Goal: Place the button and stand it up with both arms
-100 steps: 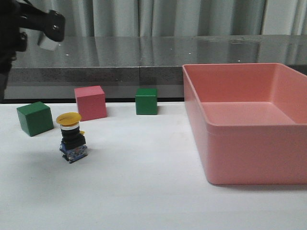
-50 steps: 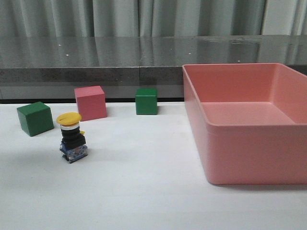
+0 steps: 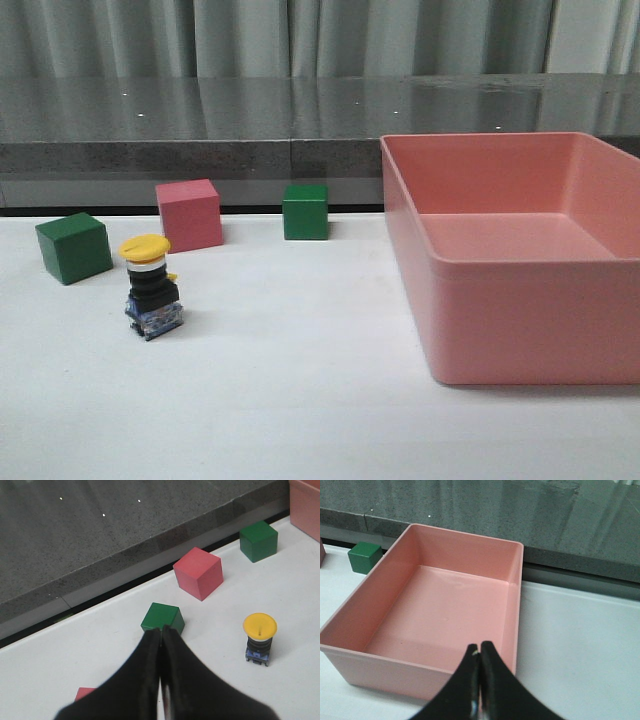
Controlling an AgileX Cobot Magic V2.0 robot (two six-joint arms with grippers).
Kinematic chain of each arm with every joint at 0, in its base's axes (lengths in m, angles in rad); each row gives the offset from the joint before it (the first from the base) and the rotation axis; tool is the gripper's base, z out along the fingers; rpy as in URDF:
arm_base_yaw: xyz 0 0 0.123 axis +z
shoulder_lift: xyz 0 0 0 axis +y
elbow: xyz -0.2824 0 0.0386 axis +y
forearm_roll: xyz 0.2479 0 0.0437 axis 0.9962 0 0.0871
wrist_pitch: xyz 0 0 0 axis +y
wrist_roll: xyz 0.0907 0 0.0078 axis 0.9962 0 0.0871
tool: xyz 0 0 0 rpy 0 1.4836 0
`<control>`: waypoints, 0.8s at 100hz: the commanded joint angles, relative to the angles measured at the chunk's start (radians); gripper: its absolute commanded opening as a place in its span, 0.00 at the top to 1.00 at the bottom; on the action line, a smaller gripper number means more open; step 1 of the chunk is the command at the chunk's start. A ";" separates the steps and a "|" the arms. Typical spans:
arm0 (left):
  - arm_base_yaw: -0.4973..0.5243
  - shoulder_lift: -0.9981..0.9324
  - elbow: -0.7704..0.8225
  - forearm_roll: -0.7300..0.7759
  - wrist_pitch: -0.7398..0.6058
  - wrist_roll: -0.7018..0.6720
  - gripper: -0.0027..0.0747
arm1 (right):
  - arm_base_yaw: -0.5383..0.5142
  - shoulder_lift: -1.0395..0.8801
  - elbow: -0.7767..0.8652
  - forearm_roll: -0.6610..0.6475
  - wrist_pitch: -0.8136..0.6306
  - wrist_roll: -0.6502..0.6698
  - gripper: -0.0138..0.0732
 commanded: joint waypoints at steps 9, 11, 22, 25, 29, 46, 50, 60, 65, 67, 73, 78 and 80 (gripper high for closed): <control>0.002 -0.223 0.129 -0.015 -0.128 -0.012 0.99 | -0.005 0.009 -0.025 -0.024 -0.077 0.002 0.91; 0.002 -0.250 0.144 -0.015 -0.128 -0.012 0.99 | -0.005 0.009 -0.025 -0.024 -0.077 0.002 0.91; 0.002 -0.378 0.201 -0.015 -0.128 -0.012 0.99 | -0.005 0.009 -0.025 -0.024 -0.077 0.002 0.91; 0.002 -0.406 0.209 -0.015 -0.128 -0.012 0.99 | -0.005 0.009 -0.025 -0.024 -0.077 0.002 0.91; 0.002 -0.443 0.219 -0.015 -0.128 -0.012 0.99 | -0.005 0.009 -0.025 -0.024 -0.077 0.002 0.91; 0.002 -0.524 0.226 -0.015 -0.127 -0.012 0.99 | -0.005 0.009 -0.025 -0.024 -0.077 0.002 0.91; 0.002 -0.526 0.226 -0.015 -0.127 -0.012 0.99 | -0.005 0.009 -0.025 -0.024 -0.077 0.002 0.91; 0.002 -0.526 0.226 -0.015 -0.127 -0.012 0.99 | -0.005 0.009 -0.025 -0.024 -0.077 0.002 0.91; 0.002 -0.526 0.226 -0.015 -0.127 -0.012 0.99 | -0.005 0.009 -0.025 -0.024 -0.077 0.002 0.91; 0.002 -0.526 0.226 -0.015 -0.127 -0.012 0.99 | -0.005 0.009 -0.025 -0.024 -0.077 0.002 0.91; 0.002 -0.526 0.226 -0.015 -0.127 -0.012 0.99 | -0.005 0.009 -0.025 -0.024 -0.077 0.002 0.91; 0.002 -0.526 0.226 -0.015 -0.127 -0.012 0.99 | -0.005 0.009 -0.025 -0.024 -0.077 0.002 0.91; 0.002 -0.526 0.226 -0.015 -0.127 -0.012 0.99 | -0.005 0.009 -0.025 -0.024 -0.077 0.002 0.91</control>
